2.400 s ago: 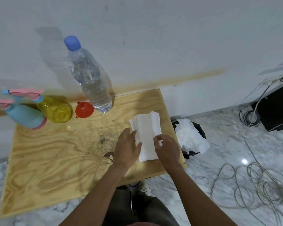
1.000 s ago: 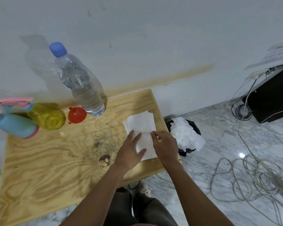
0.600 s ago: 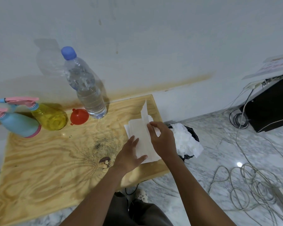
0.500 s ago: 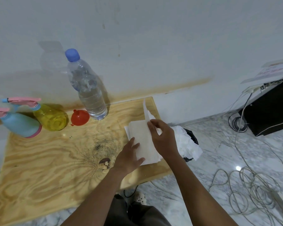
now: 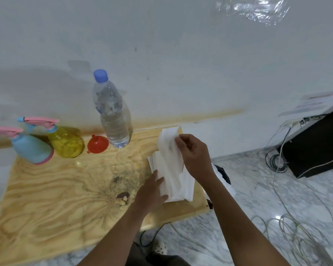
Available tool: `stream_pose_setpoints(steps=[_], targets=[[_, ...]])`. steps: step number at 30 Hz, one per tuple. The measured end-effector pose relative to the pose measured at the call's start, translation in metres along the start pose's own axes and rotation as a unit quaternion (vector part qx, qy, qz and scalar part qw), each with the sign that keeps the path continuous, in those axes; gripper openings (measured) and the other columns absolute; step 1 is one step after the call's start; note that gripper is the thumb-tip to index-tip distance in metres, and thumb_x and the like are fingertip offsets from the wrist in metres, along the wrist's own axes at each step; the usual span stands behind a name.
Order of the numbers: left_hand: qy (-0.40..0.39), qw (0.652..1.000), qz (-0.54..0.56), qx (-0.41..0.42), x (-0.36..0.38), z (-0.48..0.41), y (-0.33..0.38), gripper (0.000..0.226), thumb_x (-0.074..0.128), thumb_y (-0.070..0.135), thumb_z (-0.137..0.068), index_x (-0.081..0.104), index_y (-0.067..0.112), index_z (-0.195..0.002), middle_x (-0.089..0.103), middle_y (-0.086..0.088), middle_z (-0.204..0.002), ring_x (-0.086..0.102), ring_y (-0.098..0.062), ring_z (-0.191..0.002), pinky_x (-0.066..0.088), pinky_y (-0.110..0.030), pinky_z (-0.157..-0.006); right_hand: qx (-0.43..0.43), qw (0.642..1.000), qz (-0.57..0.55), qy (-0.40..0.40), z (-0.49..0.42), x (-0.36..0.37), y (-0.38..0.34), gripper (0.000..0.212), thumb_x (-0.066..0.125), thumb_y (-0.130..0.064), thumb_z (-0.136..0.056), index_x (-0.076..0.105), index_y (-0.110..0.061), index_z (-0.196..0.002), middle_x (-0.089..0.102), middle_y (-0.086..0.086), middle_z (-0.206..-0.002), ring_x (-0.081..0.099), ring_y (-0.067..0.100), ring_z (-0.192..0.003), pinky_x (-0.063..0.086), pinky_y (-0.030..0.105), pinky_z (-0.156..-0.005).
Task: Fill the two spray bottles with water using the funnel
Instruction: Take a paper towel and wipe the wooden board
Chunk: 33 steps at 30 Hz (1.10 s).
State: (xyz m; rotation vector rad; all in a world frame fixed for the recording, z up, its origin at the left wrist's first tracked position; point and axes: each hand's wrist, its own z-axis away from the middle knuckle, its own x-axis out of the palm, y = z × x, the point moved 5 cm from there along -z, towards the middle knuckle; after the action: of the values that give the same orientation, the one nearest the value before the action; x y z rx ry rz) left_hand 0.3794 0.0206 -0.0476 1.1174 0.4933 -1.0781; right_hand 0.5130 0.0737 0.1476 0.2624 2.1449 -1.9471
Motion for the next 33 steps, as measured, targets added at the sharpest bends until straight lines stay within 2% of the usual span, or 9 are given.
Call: stream_pose_setpoints(steps=[8,13,16,19,21,23,25,30,33], targets=[[-0.015,0.999,0.032,-0.012,-0.002,0.002,0.002,0.071,0.059,0.042,-0.094,0.028,0.023,-0.155,-0.003,0.006,-0.166,0.013,-0.018,-0.152,0.031,-0.038,-0.118,-0.018,0.998,-0.039,0.054,-0.010,-0.017,-0.034,0.011,0.059,-0.019,-0.098,0.069,-0.016,-0.097,0.064,-0.017,-0.072,0.058,-0.009,-0.068,0.043,0.007,-0.067],[0.052,0.954,0.283,-0.087,-0.036,0.007,-0.008,0.047,0.050,0.047,-0.094,0.053,0.031,-0.138,0.042,0.007,-0.153,0.044,-0.014,-0.137,0.041,-0.039,-0.110,0.032,0.995,-0.092,0.031,-0.015,-0.008,-0.041,0.012,0.059,-0.025,-0.098,0.071,-0.024,-0.095,0.071,-0.021,-0.080,0.064,-0.006,-0.080,0.050,0.017,-0.079],[0.085,0.828,0.539,-0.127,-0.074,0.026,-0.001,0.035,0.046,0.038,-0.101,0.062,0.023,-0.128,0.067,0.002,-0.123,0.060,-0.016,-0.117,0.046,-0.028,-0.091,0.076,0.988,-0.132,-0.013,-0.015,0.012,-0.037,0.013,0.060,-0.031,-0.096,0.073,-0.028,-0.095,0.075,-0.007,-0.096,0.069,0.016,-0.099,0.055,0.040,-0.094],[0.034,0.665,0.741,-0.084,-0.111,0.052,0.018,0.042,0.040,0.045,-0.101,0.059,0.019,-0.128,0.070,-0.013,-0.116,0.064,-0.027,-0.100,0.049,-0.040,-0.083,0.100,0.982,-0.154,-0.043,-0.011,0.032,-0.038,0.016,0.060,-0.031,-0.096,0.072,-0.022,-0.103,0.074,0.003,-0.103,0.068,0.027,-0.105,0.052,0.049,-0.099],[0.024,0.606,0.794,-0.040,-0.137,0.069,0.029,0.041,0.044,0.045,-0.099,0.063,0.018,-0.122,0.068,-0.019,-0.117,0.067,-0.030,-0.090,0.052,-0.042,-0.078,0.113,0.977,-0.170,-0.054,-0.006,0.043,-0.038,0.018,0.061,-0.029,-0.095,0.070,-0.019,-0.107,0.074,0.001,-0.104,0.068,0.025,-0.105,0.053,0.047,-0.099],[0.019,0.581,0.814,-0.008,-0.158,0.085,0.036,0.035,0.050,0.042,-0.096,0.072,0.019,-0.113,0.069,-0.019,-0.117,0.069,-0.030,-0.090,0.054,-0.042,-0.077,0.118,0.976,-0.171,-0.058,-0.001,0.053,-0.037,0.014,0.062,-0.027,-0.094,0.069,-0.025,-0.106,0.074,-0.006,-0.100,0.069,0.020,-0.102,0.055,0.043,-0.095],[0.025,0.580,0.814,0.013,-0.169,0.095,0.038,0.034,0.052,0.034,-0.098,0.071,0.015,-0.118,0.069,-0.019,-0.120,0.069,-0.029,-0.097,0.055,-0.040,-0.082,0.115,0.978,-0.165,-0.052,0.005,0.062,-0.036,0.012,0.063,-0.024,-0.093,0.065,-0.033,-0.102,0.074,-0.012,-0.086,0.069,0.015,-0.094,0.057,0.040,-0.089],[0.191,0.685,0.697,-0.090,-0.173,0.106,0.012,0.033,0.065,0.016,-0.094,0.059,0.018,-0.127,0.075,-0.011,-0.108,0.073,-0.026,-0.093,0.059,-0.037,-0.072,0.051,0.990,-0.125,-0.046,0.022,0.077,-0.037,0.024,0.060,-0.013,-0.094,0.055,-0.031,-0.108,0.062,-0.005,-0.055,0.054,0.002,-0.052,0.044,0.019,-0.054],[0.261,0.692,0.663,-0.115,-0.175,0.118,-0.006,0.029,0.068,0.011,-0.091,0.062,0.018,-0.119,0.077,-0.007,-0.096,0.074,-0.022,-0.085,0.058,-0.033,-0.068,-0.002,0.996,-0.032,-0.082,0.029,0.090,-0.034,0.022,0.059,-0.015,-0.095,0.057,-0.035,-0.105,0.062,0.002,-0.073,0.056,0.009,-0.064,0.047,0.030,-0.062]])
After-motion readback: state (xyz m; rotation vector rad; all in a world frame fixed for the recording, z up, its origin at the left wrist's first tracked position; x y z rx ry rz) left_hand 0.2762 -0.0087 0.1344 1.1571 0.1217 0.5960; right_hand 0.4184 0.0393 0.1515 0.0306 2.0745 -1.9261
